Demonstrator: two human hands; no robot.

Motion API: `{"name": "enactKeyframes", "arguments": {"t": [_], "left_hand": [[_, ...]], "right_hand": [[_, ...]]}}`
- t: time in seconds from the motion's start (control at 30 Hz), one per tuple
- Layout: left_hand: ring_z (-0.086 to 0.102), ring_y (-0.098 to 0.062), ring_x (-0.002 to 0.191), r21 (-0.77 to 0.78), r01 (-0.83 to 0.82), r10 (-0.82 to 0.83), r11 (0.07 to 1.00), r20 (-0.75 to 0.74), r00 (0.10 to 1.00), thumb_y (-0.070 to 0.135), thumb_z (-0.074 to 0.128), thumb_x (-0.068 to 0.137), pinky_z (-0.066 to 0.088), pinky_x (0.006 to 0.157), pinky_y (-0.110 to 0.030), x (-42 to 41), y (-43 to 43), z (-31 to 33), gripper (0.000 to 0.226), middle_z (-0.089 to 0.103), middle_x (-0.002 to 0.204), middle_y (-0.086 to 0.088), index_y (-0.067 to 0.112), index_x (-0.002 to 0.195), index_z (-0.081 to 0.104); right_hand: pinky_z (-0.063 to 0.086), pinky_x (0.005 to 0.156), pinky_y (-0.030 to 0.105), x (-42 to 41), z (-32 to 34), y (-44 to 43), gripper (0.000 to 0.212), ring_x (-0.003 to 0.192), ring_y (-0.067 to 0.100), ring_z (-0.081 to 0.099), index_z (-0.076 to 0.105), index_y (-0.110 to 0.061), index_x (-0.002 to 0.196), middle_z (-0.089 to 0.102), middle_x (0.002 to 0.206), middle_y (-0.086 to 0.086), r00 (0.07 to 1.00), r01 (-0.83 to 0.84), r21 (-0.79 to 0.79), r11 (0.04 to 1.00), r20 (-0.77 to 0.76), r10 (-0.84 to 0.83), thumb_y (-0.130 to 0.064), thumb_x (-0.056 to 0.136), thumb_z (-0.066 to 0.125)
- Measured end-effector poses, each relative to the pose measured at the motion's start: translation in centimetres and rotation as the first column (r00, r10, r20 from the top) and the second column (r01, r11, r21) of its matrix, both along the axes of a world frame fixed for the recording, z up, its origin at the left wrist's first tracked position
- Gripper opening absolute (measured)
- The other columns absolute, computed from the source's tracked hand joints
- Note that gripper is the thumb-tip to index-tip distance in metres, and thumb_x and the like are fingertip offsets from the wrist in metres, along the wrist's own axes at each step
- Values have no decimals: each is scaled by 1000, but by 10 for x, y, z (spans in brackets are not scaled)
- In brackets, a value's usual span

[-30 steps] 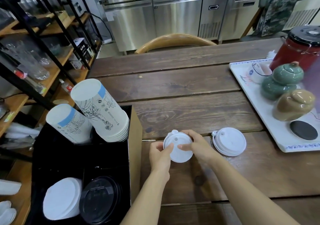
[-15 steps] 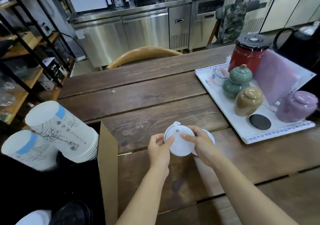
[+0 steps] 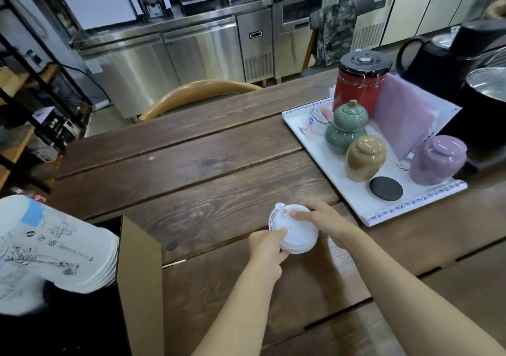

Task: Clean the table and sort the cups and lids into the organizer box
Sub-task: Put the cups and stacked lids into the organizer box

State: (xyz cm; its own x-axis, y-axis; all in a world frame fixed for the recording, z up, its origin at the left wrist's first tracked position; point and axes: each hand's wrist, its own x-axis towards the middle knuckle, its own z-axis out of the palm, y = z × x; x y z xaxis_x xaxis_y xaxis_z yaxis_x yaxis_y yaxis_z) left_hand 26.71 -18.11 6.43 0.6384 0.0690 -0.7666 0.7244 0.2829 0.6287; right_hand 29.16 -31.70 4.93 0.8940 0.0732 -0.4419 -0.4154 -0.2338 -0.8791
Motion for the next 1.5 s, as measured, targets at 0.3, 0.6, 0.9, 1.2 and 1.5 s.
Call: {"name": "enactKeyframes", "arguments": {"t": [0.3,0.6,0.9,1.2,1.5], "left_hand": [[55,-27,98,-74,-25,17,997,-100,995,-1,64,84,46,101,-43,-3,-4,-16,19,59,111,-15,5,99,54],[61,-16,86,-96,-1,5,995,41,999,0,69,79,50,70,-25,-10,9,-14,42,65,105,-8,6,119,54],[61,-27,106,-167,-71,109,983,235,966,30,64,86,53,91,-47,-28,36,16,33,63,113,-7,25,116,51],[63,-24,99,-347,-197,332,917,389,860,23,46,96,49,83,-36,-64,94,52,34,66,119,-12,7,123,57],[68,-23,90,-456,-96,339,885,488,804,18,60,78,53,80,-33,-129,169,85,37,71,105,-13,2,110,70]], "right_hand": [[52,76,28,-6,-12,-3,25,92,19,68,68,-14,100,71,103,7,997,-42,-16,999,-67,41,-26,78,71],[52,82,37,-17,-9,2,54,100,24,64,58,-13,106,66,109,8,995,53,92,994,-88,-45,-32,60,80],[56,73,31,-42,32,42,32,103,15,66,59,-36,117,68,114,-7,994,7,348,937,101,-45,-28,86,63],[50,82,31,-64,77,98,25,109,16,62,65,-34,107,66,116,-7,948,-111,247,963,316,28,-40,83,62],[48,75,14,-115,108,164,16,94,-4,59,68,-41,91,64,103,-16,877,-278,145,950,441,189,-28,82,69]]}}
